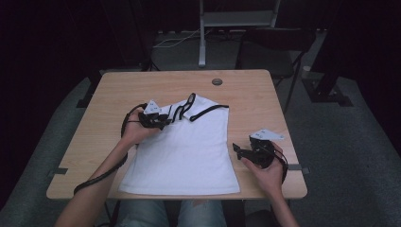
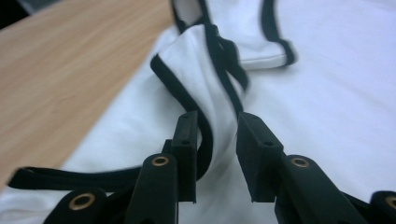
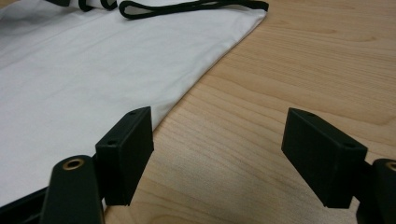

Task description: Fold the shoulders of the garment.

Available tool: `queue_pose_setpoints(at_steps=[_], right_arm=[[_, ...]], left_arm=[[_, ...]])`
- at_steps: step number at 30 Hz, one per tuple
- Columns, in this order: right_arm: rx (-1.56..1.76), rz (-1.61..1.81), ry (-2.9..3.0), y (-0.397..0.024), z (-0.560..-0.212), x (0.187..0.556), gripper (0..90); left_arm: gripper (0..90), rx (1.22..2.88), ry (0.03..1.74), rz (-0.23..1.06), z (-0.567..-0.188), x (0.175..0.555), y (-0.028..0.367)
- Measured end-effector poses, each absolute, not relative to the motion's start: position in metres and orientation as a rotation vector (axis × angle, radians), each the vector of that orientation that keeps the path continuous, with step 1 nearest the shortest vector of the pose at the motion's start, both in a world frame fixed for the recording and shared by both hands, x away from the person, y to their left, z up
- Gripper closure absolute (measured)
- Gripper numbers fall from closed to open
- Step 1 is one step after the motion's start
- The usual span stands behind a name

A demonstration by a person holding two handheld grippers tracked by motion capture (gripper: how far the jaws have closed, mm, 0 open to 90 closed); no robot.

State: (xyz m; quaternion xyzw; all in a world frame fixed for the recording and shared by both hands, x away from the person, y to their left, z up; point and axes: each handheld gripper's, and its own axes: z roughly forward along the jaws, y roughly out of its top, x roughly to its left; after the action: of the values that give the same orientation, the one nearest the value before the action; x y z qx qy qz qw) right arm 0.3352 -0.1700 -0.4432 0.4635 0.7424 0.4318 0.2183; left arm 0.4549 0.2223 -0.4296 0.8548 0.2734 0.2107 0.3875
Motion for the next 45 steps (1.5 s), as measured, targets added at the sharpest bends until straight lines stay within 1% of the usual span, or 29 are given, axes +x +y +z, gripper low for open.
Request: queue_pose_setpoints(at_steps=[11, 16, 18, 23, 28, 31, 35, 38, 41, 45], right_arm=[[1.278, 1.187, 2.067, -0.169, -0.443, 0.336, 24.1], [1.258, 1.180, 2.094, -0.163, -0.442, 0.339, 24.1], [1.238, 1.172, 2.113, -0.157, -0.437, 0.342, 24.1], [1.181, 1.155, 2.160, -0.136, -0.423, 0.357, 24.8], [1.119, 1.128, 2.227, -0.110, -0.412, 0.380, 26.2], [1.090, 1.102, 2.267, -0.092, -0.405, 0.396, 27.2], [1.035, 1.088, 2.308, -0.072, -0.397, 0.413, 30.3], [1.017, 1.063, 2.347, -0.056, -0.395, 0.428, 33.9], [0.997, 1.062, 2.400, -0.043, -0.397, 0.442, 39.5], [0.979, 1.038, 2.415, -0.028, -0.400, 0.455, 45.5]], left_arm=[[59.4, 2.213, 0.618, 0.462, -0.418, 0.431, 0.237], [53.0, 2.221, 0.573, 0.478, -0.403, 0.426, 0.243], [49.3, 2.215, 0.558, 0.476, -0.395, 0.426, 0.240], [46.0, 2.219, 0.512, 0.459, -0.385, 0.430, 0.219], [46.1, 2.306, 0.450, 0.395, -0.398, 0.441, 0.194], [49.8, 2.360, 0.421, 0.360, -0.407, 0.445, 0.185], [53.8, 2.407, 0.407, 0.316, -0.414, 0.444, 0.184], [55.7, 2.434, 0.410, 0.305, -0.417, 0.443, 0.188], [56.7, 2.454, 0.408, 0.295, -0.420, 0.440, 0.191], [56.7, 2.451, 0.415, 0.299, -0.421, 0.438, 0.193]])
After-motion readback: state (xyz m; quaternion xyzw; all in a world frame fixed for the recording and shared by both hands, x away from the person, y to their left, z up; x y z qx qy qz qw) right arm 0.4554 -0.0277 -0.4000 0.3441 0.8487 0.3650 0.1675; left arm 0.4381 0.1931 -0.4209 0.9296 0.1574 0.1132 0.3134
